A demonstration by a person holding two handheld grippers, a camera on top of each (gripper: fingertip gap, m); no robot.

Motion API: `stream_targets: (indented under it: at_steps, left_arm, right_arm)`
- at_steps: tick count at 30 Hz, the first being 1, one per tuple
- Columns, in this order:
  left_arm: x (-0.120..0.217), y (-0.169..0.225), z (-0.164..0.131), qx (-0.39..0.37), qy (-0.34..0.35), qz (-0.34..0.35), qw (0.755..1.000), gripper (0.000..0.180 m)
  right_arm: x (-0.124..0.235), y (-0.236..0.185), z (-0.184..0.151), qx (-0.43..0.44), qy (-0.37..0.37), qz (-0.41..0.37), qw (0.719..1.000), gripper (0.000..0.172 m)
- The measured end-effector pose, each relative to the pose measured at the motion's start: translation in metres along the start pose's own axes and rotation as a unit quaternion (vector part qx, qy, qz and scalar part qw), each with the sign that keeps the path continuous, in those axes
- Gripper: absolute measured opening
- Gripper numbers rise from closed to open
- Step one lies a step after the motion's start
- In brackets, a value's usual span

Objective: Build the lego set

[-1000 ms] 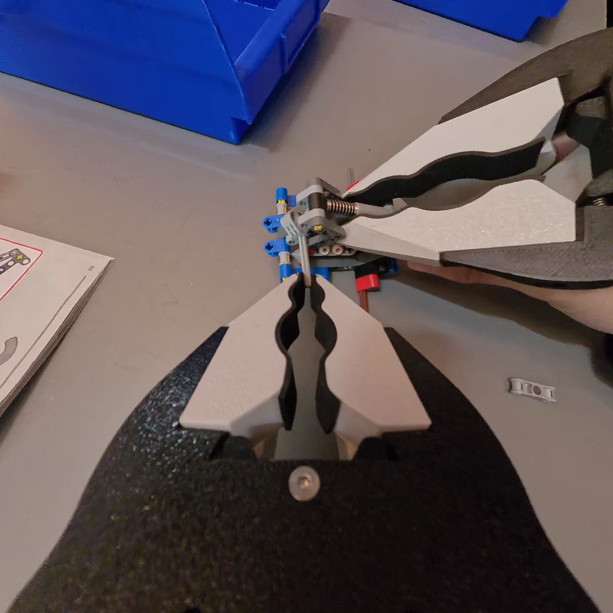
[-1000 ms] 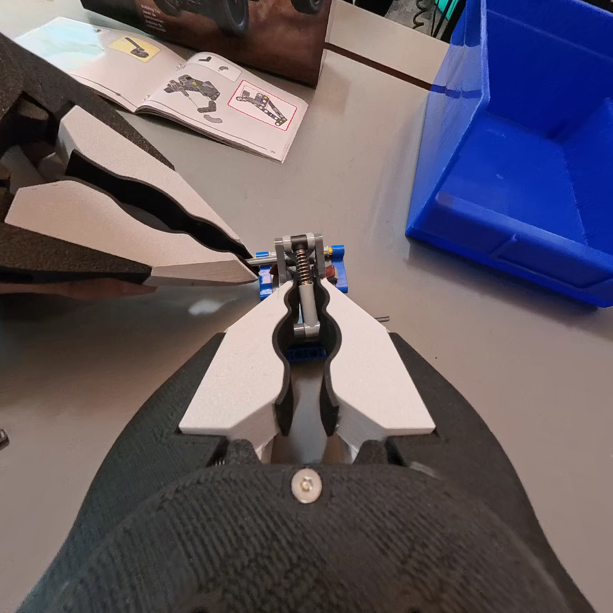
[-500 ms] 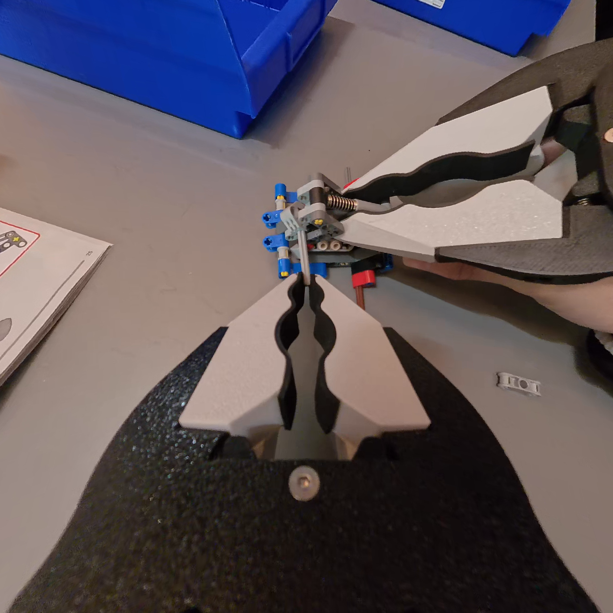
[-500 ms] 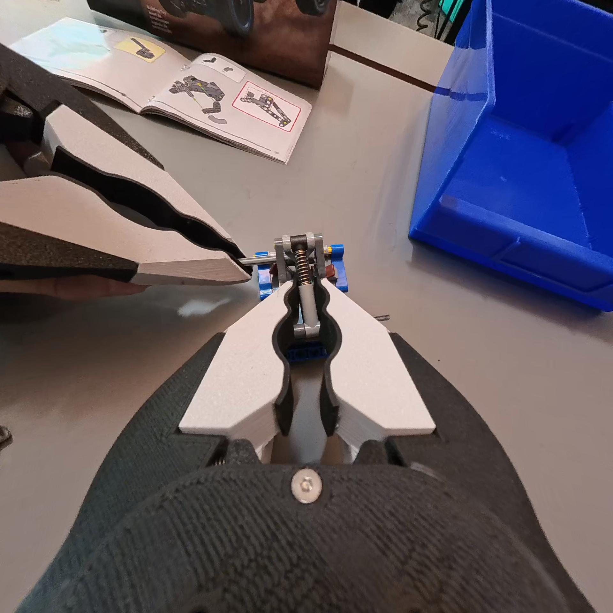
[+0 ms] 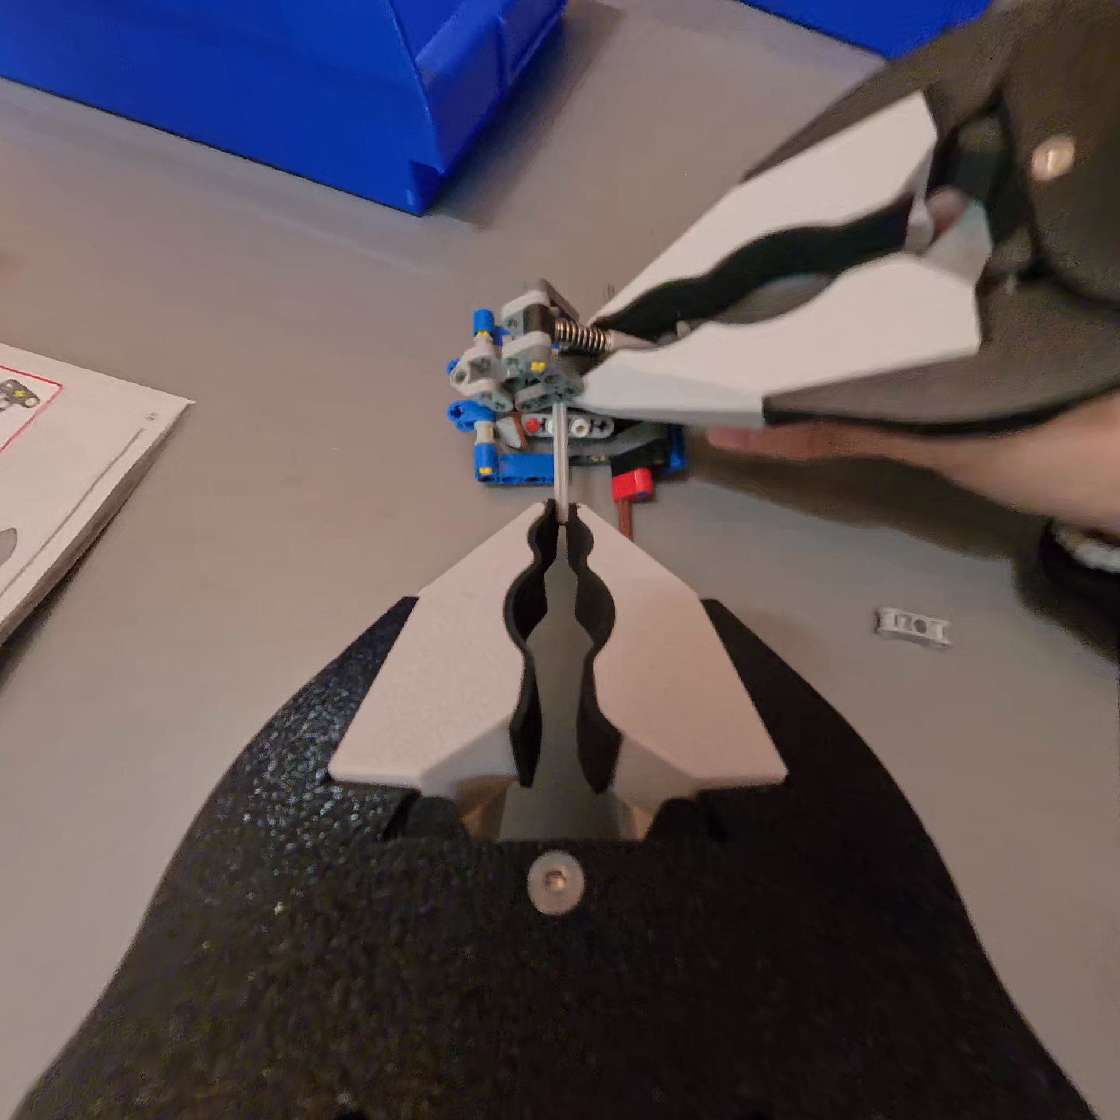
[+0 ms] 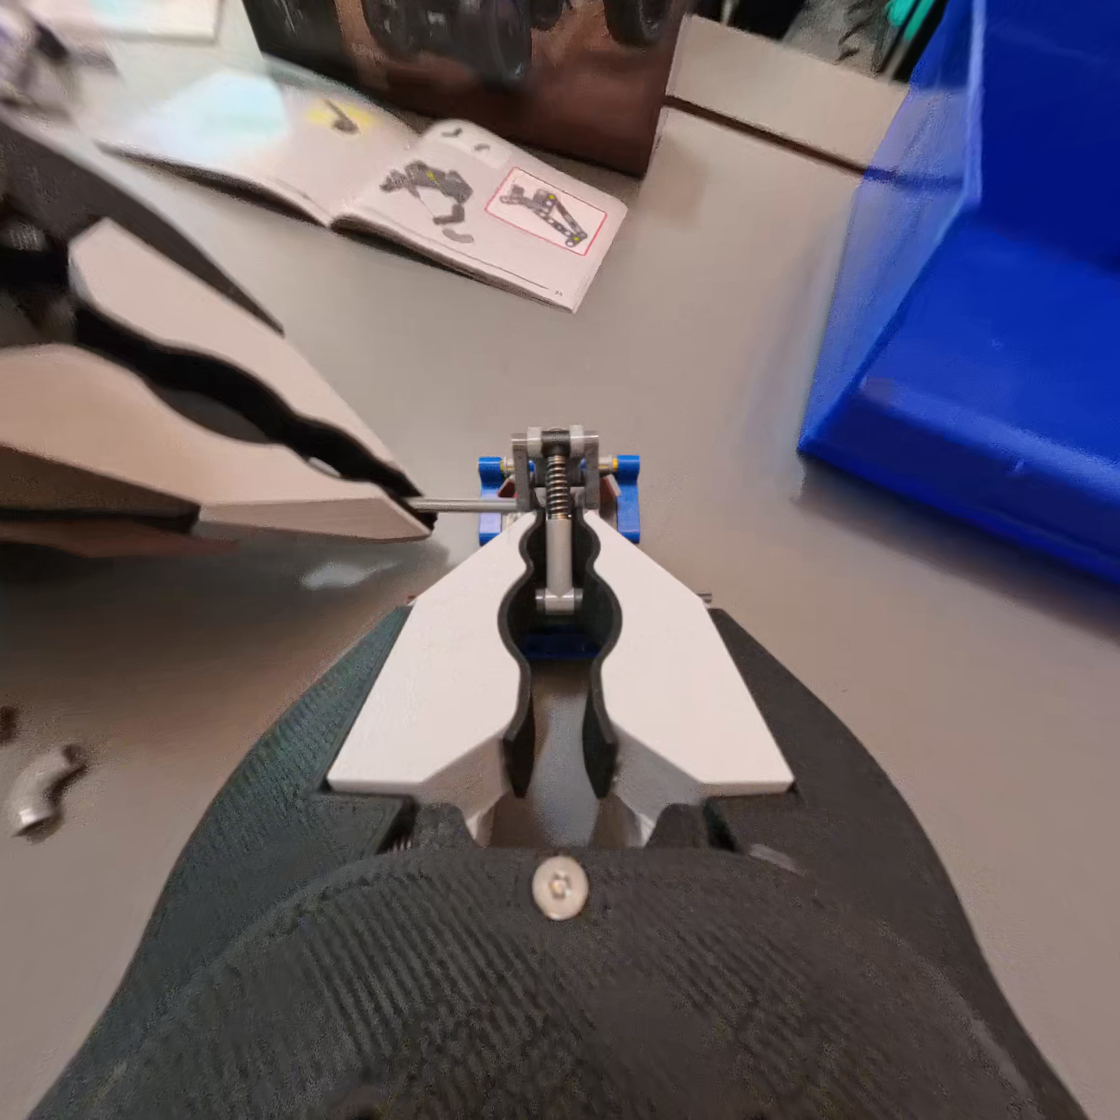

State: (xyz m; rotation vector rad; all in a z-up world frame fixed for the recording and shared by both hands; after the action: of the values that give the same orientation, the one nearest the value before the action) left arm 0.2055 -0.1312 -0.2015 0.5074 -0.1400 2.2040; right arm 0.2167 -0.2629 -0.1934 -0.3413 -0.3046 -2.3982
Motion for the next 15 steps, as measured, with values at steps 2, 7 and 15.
stream_targets:
  at_steps: [2, 7, 15]
  left_arm:
    - [0.001, -0.006, 0.001, 0.018, 0.002, -0.006, 1.0, 0.0]
    - [0.015, -0.011, 0.0, -0.013, -0.014, -0.035, 0.999, 0.0]
    - [0.047, -0.036, -0.019, -0.111, -0.097, -0.076, 0.986, 0.0]
  right_arm:
    - [-0.002, -0.004, 0.001, 0.015, -0.003, -0.022, 1.0, 0.006]
    - [0.001, 0.005, 0.0, -0.017, 0.003, 0.016, 1.0, 0.005]
    - [0.012, 0.01, -0.004, 0.04, 0.017, 0.117, 0.992, 0.005]
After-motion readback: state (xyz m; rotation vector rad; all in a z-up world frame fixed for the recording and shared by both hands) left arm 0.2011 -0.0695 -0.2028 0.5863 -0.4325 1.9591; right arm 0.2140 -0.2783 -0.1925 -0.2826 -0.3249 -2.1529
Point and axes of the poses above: each gripper's, where its closed fingertips meet, x back along the fingers, z out of its top, y = z × x across the jaws, the point moved 9 cm from there along x, back along the fingers, and after that the axes turned 13 degrees about y, right-handed, at the moved point
